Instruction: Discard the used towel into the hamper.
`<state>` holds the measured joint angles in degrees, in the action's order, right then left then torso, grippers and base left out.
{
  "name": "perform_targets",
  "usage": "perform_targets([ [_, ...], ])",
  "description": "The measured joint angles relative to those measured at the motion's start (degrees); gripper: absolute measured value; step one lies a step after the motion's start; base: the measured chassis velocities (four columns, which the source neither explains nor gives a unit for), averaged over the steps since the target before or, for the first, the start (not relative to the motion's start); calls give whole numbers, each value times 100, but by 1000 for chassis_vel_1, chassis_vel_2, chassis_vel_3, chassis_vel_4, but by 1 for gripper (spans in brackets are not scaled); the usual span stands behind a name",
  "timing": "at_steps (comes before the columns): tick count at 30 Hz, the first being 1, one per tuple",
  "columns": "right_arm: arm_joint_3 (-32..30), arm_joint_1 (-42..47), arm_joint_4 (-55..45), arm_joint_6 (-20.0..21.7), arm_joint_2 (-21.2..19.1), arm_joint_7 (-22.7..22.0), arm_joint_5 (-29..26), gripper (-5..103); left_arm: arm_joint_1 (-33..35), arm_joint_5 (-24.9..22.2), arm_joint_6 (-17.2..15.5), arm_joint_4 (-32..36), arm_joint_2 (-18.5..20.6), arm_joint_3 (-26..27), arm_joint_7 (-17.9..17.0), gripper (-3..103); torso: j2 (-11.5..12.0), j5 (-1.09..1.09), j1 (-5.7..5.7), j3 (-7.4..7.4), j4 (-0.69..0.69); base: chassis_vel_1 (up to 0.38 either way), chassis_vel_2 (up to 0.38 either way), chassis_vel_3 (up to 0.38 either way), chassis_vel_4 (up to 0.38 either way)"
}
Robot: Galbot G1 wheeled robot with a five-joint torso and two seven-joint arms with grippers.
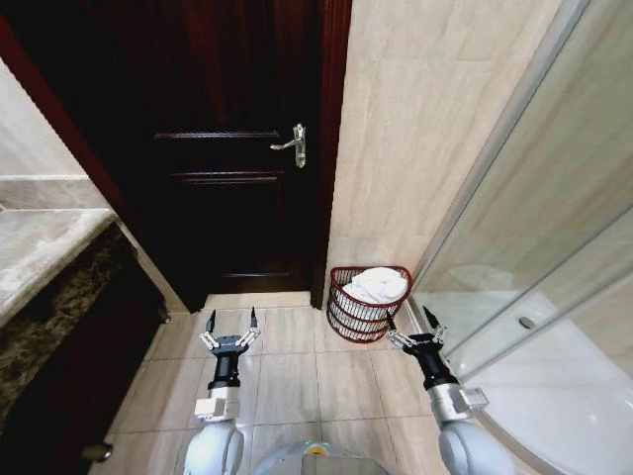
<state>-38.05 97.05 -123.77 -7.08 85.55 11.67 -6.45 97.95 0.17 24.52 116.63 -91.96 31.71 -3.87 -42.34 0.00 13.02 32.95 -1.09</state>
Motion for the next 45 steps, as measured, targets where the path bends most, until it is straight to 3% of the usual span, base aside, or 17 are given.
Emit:
perform_targets([
  [45, 75, -86, -430, 274, 61, 161, 214, 100, 47, -145, -41, 150, 23, 130, -143, 100, -1155, 0, 496, 659, 0, 0, 0, 0, 0],
])
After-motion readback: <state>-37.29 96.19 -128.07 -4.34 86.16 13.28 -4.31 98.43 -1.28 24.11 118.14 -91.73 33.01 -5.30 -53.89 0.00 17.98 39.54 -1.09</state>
